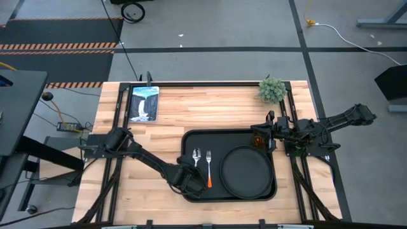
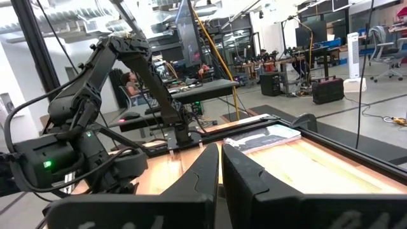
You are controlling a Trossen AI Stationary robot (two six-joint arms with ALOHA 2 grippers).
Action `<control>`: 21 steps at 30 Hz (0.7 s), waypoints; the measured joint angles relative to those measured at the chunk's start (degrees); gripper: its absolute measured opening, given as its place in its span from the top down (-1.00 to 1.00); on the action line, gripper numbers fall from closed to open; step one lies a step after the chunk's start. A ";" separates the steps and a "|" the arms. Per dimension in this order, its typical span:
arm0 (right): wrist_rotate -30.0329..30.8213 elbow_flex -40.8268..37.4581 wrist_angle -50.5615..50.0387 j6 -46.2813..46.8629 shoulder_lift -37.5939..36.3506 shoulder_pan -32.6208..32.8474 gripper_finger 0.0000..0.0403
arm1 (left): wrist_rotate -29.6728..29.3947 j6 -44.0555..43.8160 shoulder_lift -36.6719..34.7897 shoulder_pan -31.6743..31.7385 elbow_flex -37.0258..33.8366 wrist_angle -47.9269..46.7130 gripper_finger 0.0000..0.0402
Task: Pick and place plate/cup/fork/spoon on tray
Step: Put the yellow spoon to the left of the orange fork on the black serving tray, then return to Home Position
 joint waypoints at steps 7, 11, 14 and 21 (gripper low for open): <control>0.00 0.00 0.00 0.00 0.01 0.00 0.87 | 0.62 10.11 -2.04 0.31 2.55 -5.67 0.29; 0.00 0.00 0.06 0.02 0.01 0.00 0.87 | -0.17 21.88 -3.63 1.25 7.82 -12.20 0.29; 0.00 0.00 -0.06 0.01 0.01 0.01 0.87 | -1.43 36.56 -3.75 2.04 12.80 -17.78 0.29; 0.00 0.00 -0.01 0.01 0.01 0.00 0.87 | -15.09 68.60 -3.90 3.68 19.75 -14.10 0.30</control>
